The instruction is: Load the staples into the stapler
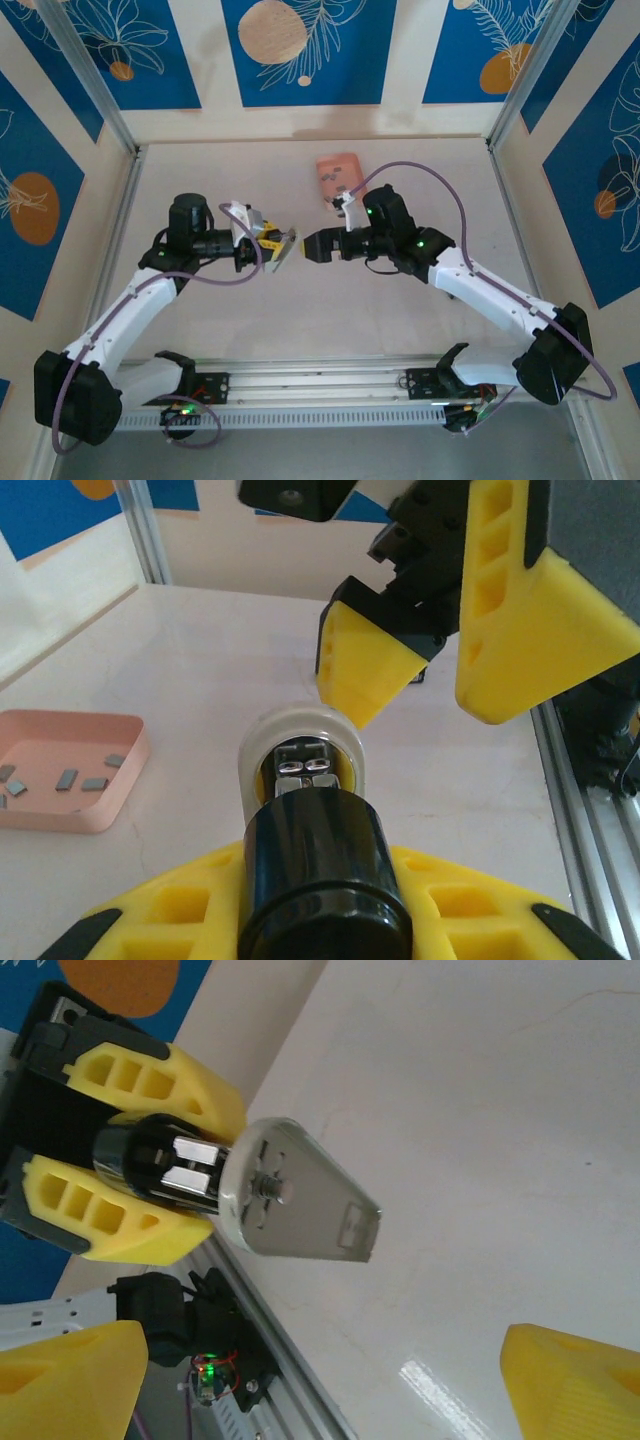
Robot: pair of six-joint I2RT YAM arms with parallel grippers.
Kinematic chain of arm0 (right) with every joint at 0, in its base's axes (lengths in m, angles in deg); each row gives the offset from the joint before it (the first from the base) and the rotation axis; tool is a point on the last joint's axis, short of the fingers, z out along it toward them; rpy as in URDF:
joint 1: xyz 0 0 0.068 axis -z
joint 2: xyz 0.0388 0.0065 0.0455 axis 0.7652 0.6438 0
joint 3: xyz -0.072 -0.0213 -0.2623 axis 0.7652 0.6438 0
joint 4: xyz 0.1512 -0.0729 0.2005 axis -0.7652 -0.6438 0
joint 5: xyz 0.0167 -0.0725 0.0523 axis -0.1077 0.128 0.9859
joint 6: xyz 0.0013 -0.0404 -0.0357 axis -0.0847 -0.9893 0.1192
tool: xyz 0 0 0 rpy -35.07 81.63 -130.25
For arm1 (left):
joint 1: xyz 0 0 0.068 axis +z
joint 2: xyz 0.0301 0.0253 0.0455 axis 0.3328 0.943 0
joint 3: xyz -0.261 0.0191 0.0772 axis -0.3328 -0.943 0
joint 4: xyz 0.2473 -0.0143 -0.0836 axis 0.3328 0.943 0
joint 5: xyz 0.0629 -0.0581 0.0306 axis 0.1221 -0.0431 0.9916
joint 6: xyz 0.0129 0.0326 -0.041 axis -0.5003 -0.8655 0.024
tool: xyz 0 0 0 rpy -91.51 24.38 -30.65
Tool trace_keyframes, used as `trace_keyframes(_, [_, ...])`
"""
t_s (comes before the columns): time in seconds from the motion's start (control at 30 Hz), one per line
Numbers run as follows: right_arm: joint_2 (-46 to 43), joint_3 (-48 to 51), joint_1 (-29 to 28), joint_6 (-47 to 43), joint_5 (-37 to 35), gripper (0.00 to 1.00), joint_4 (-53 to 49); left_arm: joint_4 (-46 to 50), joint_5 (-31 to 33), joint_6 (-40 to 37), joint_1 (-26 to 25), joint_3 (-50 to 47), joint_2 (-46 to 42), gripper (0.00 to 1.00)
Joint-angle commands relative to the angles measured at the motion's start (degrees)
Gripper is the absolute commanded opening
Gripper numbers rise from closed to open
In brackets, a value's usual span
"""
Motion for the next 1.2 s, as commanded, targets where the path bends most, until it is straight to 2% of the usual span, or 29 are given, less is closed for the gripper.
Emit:
trace_keyframes(0.0, [0.91,-1.78,-0.77,1.02,2.34,0.90,1.12,-0.03,-3.65,-6.46,-0.55,0.17,-1.53,0.00])
trace_keyframes(0.47, [4.12,-2.00,-0.18,3.23,-0.24,0.82,1.32,-2.64,-4.50,-5.30,-1.89,-0.98,-2.57,0.00])
trace_keyframes(0.63, [4.86,0.42,2.02,7.12,3.02,0.78,6.21,-4.81,-5.55,-3.13,-1.98,-1.36,-2.83,0.00])
trace_keyframes(0.77, [6.02,0.85,2.17,7.31,3.36,0.75,5.99,-6.63,-6.18,-1.47,-1.96,-1.79,-2.93,0.00])
trace_keyframes(1.03, [8.20,4.42,2.94,9.31,-0.63,0.71,5.16,-10.95,-6.44,2.19,-1.98,-1.69,-3.50,0.00])
trace_keyframes(1.17, [9.34,8.44,3.90,11.68,-1.28,0.68,8.05,-11.78,-7.06,3.45,-1.97,-0.73,-3.39,0.00])
